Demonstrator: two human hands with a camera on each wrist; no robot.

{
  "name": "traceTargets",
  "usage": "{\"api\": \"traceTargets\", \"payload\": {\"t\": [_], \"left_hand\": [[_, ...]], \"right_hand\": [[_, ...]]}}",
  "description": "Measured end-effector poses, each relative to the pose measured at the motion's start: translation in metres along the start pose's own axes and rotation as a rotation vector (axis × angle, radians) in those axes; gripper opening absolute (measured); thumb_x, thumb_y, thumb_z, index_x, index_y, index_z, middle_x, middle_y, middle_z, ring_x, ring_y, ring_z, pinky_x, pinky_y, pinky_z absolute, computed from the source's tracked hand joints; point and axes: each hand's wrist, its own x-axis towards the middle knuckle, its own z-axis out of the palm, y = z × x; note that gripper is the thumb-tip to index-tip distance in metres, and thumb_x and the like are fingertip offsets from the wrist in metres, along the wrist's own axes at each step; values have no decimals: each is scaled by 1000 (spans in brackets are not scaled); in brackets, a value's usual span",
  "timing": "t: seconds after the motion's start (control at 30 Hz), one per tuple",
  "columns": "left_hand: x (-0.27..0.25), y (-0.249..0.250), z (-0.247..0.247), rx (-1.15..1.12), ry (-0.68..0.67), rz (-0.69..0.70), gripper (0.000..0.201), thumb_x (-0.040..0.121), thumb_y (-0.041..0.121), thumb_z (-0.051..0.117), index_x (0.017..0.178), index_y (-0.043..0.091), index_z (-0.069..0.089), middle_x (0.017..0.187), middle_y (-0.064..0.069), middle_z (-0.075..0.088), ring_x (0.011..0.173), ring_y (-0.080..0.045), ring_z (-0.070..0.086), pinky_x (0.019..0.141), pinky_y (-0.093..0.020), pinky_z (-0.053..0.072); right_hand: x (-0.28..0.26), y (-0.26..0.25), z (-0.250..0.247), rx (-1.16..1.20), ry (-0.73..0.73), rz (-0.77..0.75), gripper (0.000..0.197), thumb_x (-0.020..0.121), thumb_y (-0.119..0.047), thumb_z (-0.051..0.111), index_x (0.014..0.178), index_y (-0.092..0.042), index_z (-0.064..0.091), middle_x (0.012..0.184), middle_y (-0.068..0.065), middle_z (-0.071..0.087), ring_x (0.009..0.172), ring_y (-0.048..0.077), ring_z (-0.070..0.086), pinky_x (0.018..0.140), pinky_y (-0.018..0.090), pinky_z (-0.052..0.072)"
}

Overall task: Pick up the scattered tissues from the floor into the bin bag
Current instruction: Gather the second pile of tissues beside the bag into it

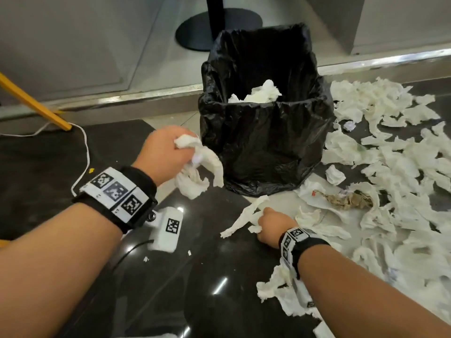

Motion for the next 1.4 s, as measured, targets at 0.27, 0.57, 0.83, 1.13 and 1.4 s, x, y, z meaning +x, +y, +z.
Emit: {"api": "traceTargets", "payload": {"t": [0.27,0.57,0.83,1.13,1.4], "left_hand": [[110,111,-32,-247,346,131,28,76,5,48,65,30,52,66,13,55,61,1,53,57,-17,45],[162,97,40,326,-285,32,74,80,51,61,143,39,24,158,-6,3,139,-31,26,112,-42,29],[106,35,4,60,-15,167,55,81,37,61,131,44,40,144,0,28,134,-25,28,115,-40,23],[14,-119,41,155,-36,-290,42,85,22,60,126,24,48,138,-9,34,130,-34,30,110,-43,25],[20,-123,71,268,-211,-131,31,81,23,60,112,23,55,132,-6,39,123,-32,33,105,-37,31]], "right_hand": [[-15,-4,-15,-62,13,-123,33,82,-22,55,114,-13,58,120,9,59,110,30,57,87,36,47],[6,-34,-16,40,-35,-100,75,87,-4,50,148,-30,16,135,16,46,124,35,47,102,43,42],[40,-50,6,-3,-256,-46,59,89,-15,51,142,-25,26,138,19,43,124,39,47,101,48,42],[-13,-72,-141,314,472,-298,10,81,-24,58,76,-21,50,74,-2,52,77,23,54,63,28,35],[-18,-45,-332,176,1234,-124,22,76,-23,46,94,-11,52,102,12,51,93,26,50,74,25,37]]}}
